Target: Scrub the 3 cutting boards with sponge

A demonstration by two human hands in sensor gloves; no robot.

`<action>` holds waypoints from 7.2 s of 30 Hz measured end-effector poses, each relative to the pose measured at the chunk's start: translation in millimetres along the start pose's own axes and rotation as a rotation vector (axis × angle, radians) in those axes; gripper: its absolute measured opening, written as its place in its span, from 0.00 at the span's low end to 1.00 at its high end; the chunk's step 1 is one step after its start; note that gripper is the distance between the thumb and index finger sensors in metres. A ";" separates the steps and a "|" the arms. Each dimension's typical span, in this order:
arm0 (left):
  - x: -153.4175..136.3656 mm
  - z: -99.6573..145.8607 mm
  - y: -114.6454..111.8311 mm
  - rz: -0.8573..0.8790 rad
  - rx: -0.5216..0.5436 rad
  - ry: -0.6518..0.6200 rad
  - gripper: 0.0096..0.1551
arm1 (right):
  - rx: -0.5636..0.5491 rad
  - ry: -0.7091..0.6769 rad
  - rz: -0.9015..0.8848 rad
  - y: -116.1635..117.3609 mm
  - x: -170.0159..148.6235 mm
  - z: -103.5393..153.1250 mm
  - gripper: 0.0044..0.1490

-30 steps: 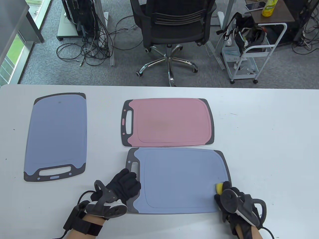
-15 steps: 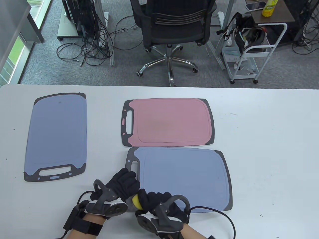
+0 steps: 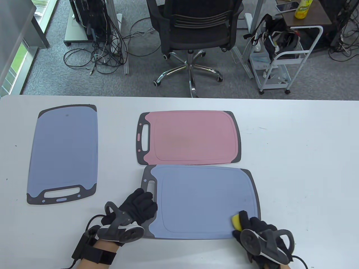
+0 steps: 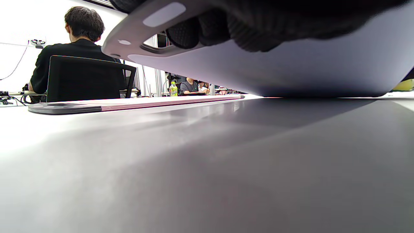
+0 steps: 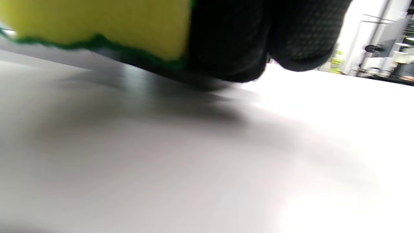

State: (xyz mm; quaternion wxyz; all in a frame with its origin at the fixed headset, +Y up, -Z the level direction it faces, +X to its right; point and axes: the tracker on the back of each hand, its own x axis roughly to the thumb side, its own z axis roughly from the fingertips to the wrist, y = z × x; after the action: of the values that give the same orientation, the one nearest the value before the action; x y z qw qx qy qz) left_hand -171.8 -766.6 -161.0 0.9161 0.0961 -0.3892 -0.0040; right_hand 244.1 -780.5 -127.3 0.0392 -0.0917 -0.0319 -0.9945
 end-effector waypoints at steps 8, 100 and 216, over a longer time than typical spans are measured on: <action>13.7 4.6 0.8 -0.312 0.053 -0.171 0.37 | 0.073 0.268 -0.120 6.7 -77.5 2.8 0.47; -158.2 106.9 -33.2 -0.282 -0.682 0.803 0.39 | -0.024 0.145 -0.357 0.6 -77.6 -3.7 0.48; -79.9 28.7 -65.2 1.348 -0.278 1.070 0.28 | 0.099 0.278 -0.004 -23.5 50.7 -138.8 0.45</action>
State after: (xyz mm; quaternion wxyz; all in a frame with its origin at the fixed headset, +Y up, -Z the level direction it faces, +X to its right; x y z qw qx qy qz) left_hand -243.5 -829.1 -210.1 0.7866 -0.2783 0.1237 0.5371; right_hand 167.4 -770.6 -255.4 0.0457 0.0488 -0.0756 -0.9949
